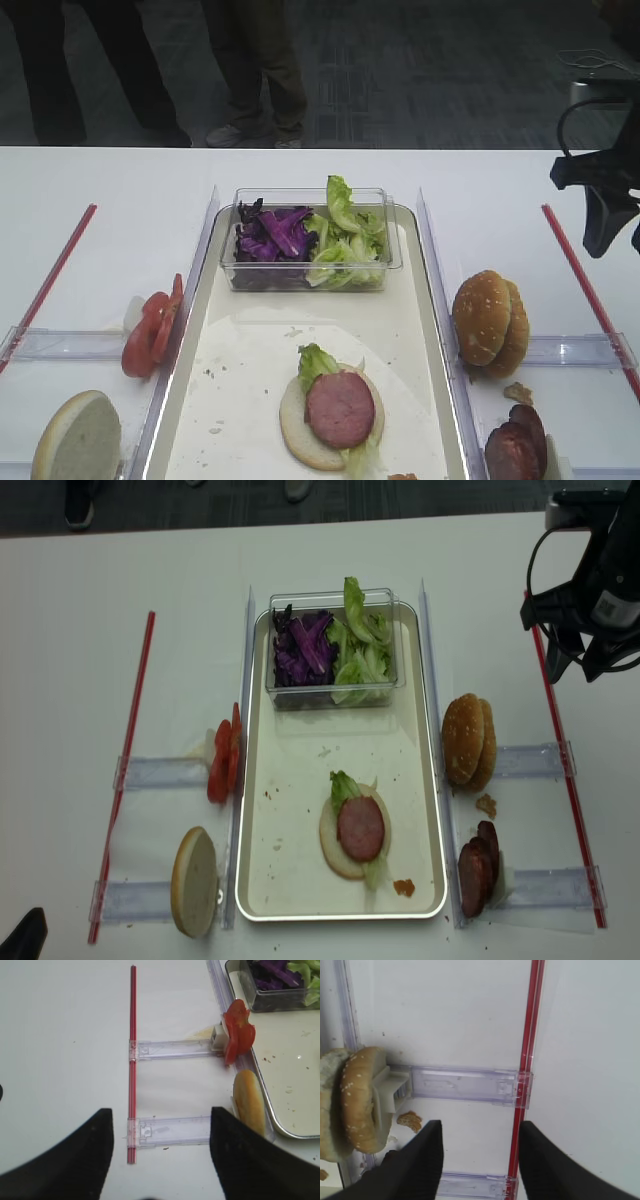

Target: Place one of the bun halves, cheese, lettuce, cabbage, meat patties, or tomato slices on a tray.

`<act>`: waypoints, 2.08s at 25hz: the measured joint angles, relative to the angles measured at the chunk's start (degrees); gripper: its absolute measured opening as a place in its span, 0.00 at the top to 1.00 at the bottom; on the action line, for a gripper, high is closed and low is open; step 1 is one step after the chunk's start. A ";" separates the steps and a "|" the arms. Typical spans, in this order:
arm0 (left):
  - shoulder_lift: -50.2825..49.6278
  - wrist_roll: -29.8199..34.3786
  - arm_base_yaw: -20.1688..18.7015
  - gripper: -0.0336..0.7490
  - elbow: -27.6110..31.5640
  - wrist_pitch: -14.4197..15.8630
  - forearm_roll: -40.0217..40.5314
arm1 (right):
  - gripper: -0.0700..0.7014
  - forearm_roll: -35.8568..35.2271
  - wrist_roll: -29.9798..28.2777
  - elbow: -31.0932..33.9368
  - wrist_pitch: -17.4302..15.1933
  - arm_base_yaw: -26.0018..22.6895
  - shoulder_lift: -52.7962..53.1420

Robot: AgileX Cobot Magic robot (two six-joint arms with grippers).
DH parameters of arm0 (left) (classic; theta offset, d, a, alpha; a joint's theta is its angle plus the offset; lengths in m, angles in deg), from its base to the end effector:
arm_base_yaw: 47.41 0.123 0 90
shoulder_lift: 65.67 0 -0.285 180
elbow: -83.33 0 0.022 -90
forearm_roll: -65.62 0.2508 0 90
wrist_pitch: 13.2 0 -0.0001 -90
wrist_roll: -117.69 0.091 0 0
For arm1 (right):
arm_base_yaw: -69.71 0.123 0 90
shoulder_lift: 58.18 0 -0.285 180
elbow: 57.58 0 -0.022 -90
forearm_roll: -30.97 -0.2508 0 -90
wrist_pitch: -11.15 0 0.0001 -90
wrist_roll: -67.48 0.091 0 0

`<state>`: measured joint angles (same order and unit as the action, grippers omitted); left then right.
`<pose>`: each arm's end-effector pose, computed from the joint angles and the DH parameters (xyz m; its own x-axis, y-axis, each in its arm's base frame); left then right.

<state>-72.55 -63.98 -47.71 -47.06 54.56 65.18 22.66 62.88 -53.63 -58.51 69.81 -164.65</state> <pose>-0.0108 -0.0006 0.2627 -0.5629 -0.0291 -0.8260 -0.0069 0.9995 -0.0305 0.3236 0.0129 0.2393 -0.9995 -0.0310 -0.0061 -0.0316 0.9903 0.1354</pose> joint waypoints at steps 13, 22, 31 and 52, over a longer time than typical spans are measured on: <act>0.00 0.00 0.00 0.45 0.00 0.00 0.00 | 0.39 0.03 -0.10 6.57 0.14 0.00 5.00; 0.00 0.00 0.00 0.45 0.00 0.00 0.00 | 0.39 0.13 -0.10 13.56 -0.07 -0.13 13.86; 0.00 0.00 0.00 0.45 0.00 0.00 0.00 | 0.39 -0.40 -0.10 21.34 -0.07 -0.13 20.53; 0.00 0.00 0.00 0.45 0.00 0.00 0.00 | 0.39 -0.95 -0.45 40.51 5.35 -0.13 34.82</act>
<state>-72.55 -63.98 -47.71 -47.06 54.56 65.18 21.71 62.43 -13.12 -53.16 69.68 -129.83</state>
